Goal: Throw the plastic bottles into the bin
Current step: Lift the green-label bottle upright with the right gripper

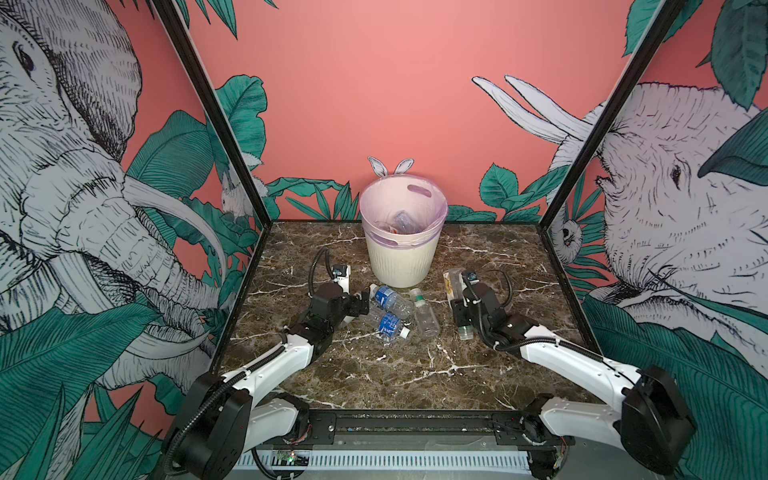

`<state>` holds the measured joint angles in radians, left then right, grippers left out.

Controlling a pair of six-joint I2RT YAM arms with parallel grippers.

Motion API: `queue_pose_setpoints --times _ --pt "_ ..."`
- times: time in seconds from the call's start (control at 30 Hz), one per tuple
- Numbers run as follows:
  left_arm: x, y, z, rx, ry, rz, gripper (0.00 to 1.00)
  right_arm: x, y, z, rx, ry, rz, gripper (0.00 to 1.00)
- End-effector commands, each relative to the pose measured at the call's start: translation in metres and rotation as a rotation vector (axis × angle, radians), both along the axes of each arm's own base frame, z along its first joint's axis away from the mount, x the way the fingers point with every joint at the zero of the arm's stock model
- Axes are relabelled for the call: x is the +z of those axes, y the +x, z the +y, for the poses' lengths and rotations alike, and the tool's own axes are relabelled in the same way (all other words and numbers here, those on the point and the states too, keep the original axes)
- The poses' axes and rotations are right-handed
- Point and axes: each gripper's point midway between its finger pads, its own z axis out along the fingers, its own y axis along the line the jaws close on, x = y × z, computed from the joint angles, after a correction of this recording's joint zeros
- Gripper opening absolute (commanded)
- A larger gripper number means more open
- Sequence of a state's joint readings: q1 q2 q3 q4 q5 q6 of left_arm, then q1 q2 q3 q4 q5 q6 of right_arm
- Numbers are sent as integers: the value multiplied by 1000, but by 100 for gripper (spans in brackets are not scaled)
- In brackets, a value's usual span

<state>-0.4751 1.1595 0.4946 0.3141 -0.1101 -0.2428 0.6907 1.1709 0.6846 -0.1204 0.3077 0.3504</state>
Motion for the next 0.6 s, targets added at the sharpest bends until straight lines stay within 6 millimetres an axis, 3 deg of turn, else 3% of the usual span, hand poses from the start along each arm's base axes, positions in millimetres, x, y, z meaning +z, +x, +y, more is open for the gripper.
queue_pose_setpoints --times 0.0,0.57 --pt "9 4 -4 -12 -16 -29 98 20 -4 3 15 15 -95 17" --pt "2 5 -6 -23 -9 -16 98 57 -46 8 104 91 -271 15"
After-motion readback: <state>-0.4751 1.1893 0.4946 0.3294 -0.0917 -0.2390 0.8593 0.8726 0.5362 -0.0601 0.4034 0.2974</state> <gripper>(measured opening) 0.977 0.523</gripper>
